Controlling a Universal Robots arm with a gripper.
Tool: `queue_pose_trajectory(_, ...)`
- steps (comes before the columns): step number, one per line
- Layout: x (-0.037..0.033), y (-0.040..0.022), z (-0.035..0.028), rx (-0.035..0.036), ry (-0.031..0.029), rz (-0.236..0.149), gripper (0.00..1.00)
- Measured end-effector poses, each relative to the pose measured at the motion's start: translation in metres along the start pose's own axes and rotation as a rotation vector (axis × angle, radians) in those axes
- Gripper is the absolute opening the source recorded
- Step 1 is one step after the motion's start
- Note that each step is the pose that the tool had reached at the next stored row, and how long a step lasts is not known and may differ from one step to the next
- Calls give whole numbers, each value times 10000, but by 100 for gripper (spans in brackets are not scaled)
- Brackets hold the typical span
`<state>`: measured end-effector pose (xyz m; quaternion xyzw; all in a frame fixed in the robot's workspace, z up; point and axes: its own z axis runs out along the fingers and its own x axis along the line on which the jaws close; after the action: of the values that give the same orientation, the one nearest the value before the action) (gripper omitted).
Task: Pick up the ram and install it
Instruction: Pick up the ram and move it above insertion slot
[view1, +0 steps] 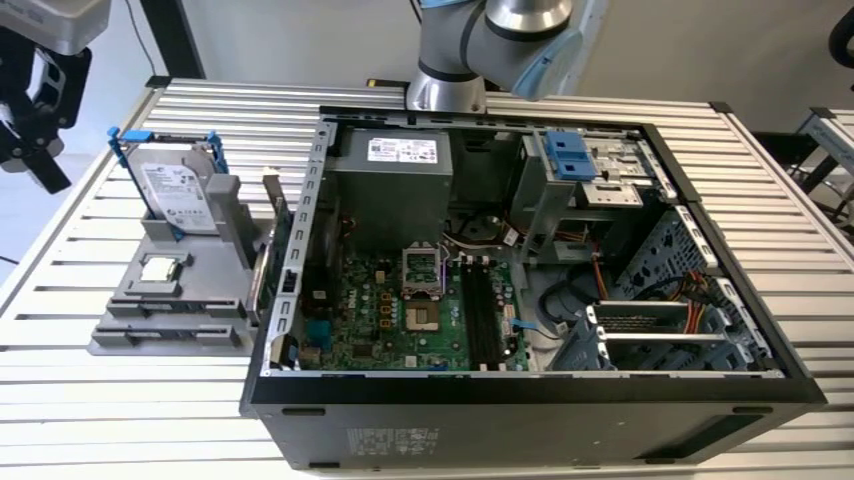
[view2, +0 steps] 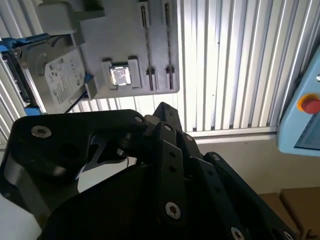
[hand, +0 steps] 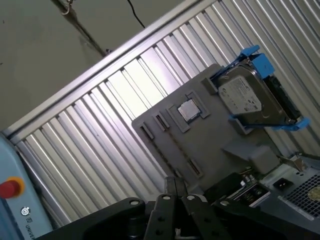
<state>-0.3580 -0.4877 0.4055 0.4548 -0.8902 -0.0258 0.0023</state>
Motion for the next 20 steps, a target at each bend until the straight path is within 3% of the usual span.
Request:
queue_pose_trajectory(13,1,3,-7,8,84,-1603,0)
queue_pose_trajectory(15,0,3,-7,69,61,-1890,0)
queue_pose_trajectory(20,1,3,-6,350,-76,-2561,0)
